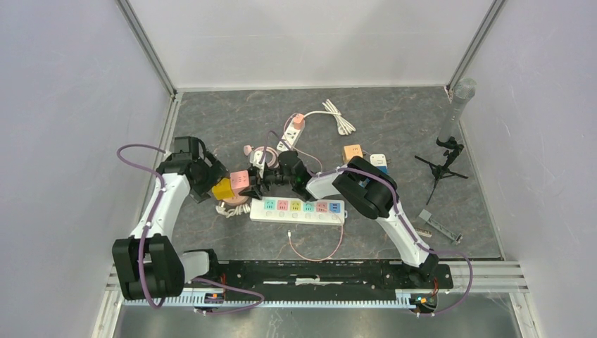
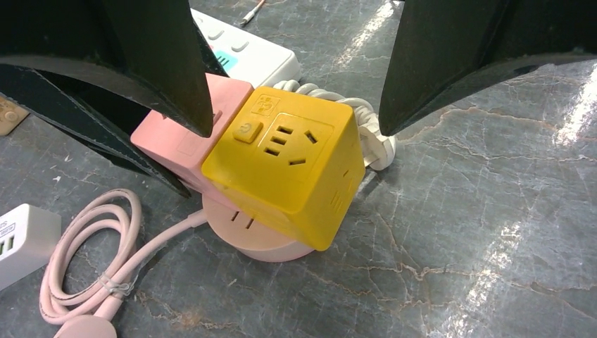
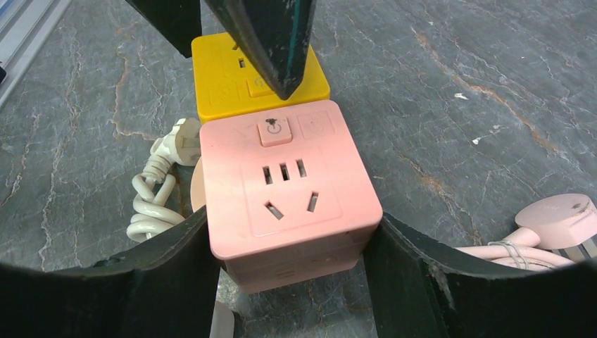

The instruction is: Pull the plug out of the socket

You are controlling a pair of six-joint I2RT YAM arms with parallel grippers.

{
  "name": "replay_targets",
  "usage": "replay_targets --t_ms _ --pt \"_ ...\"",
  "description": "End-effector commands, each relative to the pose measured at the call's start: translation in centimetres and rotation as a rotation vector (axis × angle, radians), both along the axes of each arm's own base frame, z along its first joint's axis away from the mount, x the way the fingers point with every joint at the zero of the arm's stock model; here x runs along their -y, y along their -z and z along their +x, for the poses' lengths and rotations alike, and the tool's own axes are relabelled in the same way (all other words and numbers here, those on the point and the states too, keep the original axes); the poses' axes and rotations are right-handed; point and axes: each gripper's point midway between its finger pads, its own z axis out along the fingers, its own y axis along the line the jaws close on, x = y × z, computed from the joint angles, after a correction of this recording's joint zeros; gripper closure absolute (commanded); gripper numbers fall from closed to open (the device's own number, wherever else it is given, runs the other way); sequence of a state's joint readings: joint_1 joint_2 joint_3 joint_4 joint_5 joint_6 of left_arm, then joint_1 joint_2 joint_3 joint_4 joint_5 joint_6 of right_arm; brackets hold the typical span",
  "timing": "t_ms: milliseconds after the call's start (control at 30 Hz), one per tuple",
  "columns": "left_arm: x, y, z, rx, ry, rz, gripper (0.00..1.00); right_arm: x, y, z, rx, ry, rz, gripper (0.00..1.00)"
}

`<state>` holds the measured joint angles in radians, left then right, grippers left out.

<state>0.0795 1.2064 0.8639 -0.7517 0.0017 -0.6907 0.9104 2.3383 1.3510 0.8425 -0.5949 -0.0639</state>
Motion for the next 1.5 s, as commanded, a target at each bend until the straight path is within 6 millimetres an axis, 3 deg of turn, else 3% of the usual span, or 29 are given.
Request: replay_targets --t_ms 0,100,200,400,600,833,1067,1200,1300,1367,1467 --pt "-0.4 -0.8 0.4 0.057 -0.002 0.015 0.09 -0.2 -4.5 0.7 0.082 0.023 0.094 0.63" --pt "-0.4 -1.2 0.3 0.074 0.004 0.023 0.1 -0.4 -4.7 0.4 0.08 -0.011 0.106 0.38" --pt "-1.1 -2.0 0.1 0.091 -0.008 0.06 0.1 -0.7 -5.1 0.3 0.088 -0.039 0.121 0.27" --pt "-1.6 -3.1 -0.2 0.115 -0.002 0.097 0.12 -1.2 -6.0 -0.3 0.091 -0.141 0.169 0.27" --pt "-1.1 -1.3 -1.2 0.064 0.02 0.074 0.17 -1.7 -5.7 -1.1 0.084 -0.22 0.17 0.21" --pt "-1.0 0.4 -2.0 0.011 0.017 0.065 0.24 -2.2 -5.2 -1.1 0.059 -0.251 0.151 0.22" --pt "-0.7 0.4 -2.0 0.012 0.016 0.051 0.24 -2.0 -3.7 -1.1 0.023 -0.241 0.083 0.15" --pt "-0.7 0.2 -2.0 0.019 0.014 0.051 0.25 -1.7 -4.2 -1.0 0.037 -0.219 0.102 0.24" --pt "-0.7 0.4 -2.2 0.012 0.013 0.05 0.25 -2.2 -4.1 -0.8 0.024 -0.219 0.104 0.37" --pt "-0.7 0.7 -2.4 0.007 0.015 0.05 0.25 -2.4 -4.1 -0.4 0.014 -0.208 0.105 0.52" --pt "-0.4 1.3 -2.9 -0.013 0.015 0.035 0.25 -2.3 -4.4 -0.2 0.014 -0.183 0.114 0.84"
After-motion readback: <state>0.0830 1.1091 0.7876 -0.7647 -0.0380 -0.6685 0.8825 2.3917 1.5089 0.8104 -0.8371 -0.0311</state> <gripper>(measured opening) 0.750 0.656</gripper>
